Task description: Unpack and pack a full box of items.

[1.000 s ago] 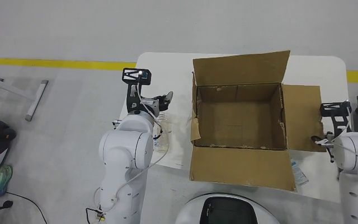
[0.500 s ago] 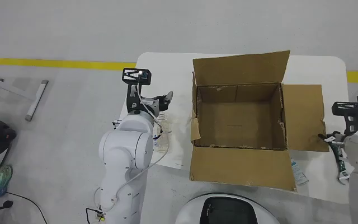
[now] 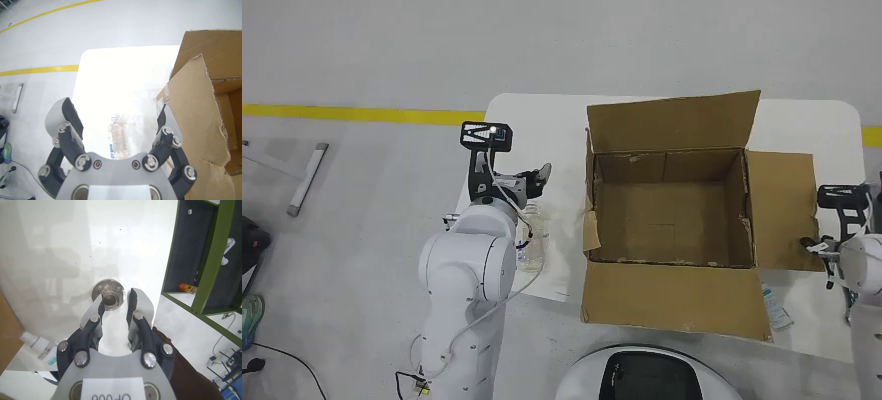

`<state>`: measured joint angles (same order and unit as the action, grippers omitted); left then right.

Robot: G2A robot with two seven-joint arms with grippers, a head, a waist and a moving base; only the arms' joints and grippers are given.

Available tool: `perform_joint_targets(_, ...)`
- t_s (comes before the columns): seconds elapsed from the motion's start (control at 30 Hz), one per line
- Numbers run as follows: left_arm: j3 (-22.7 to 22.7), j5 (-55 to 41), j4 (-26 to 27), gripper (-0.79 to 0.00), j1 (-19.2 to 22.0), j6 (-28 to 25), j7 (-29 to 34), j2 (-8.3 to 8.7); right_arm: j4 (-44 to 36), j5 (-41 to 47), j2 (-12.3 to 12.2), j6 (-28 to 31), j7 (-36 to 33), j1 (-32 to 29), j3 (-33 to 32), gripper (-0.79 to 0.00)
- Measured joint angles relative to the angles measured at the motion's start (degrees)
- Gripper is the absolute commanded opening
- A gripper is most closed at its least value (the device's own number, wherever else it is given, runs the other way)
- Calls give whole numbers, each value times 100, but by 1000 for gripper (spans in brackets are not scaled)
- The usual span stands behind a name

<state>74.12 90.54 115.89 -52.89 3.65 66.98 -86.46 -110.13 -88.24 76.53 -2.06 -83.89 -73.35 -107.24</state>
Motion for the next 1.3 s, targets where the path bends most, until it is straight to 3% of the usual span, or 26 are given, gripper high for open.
perform_joint_targets(0.2,0,0,0,0,0,0,0,0,103,-8,-15,-16,24,7,73,-483)
perform_joint_targets(0.3,0,0,0,0,0,0,0,0,115,0,-25,-17,16,18,86,-570)
perform_joint_targets(0.33,0,0,0,0,0,0,0,0,117,10,-28,-17,15,22,88,-622)
perform_joint_targets(0.37,0,0,0,0,0,0,0,0,118,15,-31,-18,14,23,91,-754)
perform_joint_targets(0.4,0,0,0,0,0,0,0,0,120,19,-34,-22,14,24,95,-785)
perform_joint_targets(0.7,0,0,0,0,0,0,0,0,-158,228,-64,-70,-94,-31,-67,-785)
perform_joint_targets(1.1,0,0,0,0,0,0,0,0,-991,829,-92,137,-346,-620,-272,-785)
perform_joint_targets(1.13,0,0,0,0,0,0,0,0,-1154,908,-90,126,-381,-739,-309,-677)
perform_joint_targets(1.17,0,0,0,0,0,0,0,0,-1271,964,-90,113,-402,-832,-347,-520)
perform_joint_targets(1.3,0,0,0,0,0,0,0,0,-1786,1271,-91,173,-413,-1269,-551,-419)
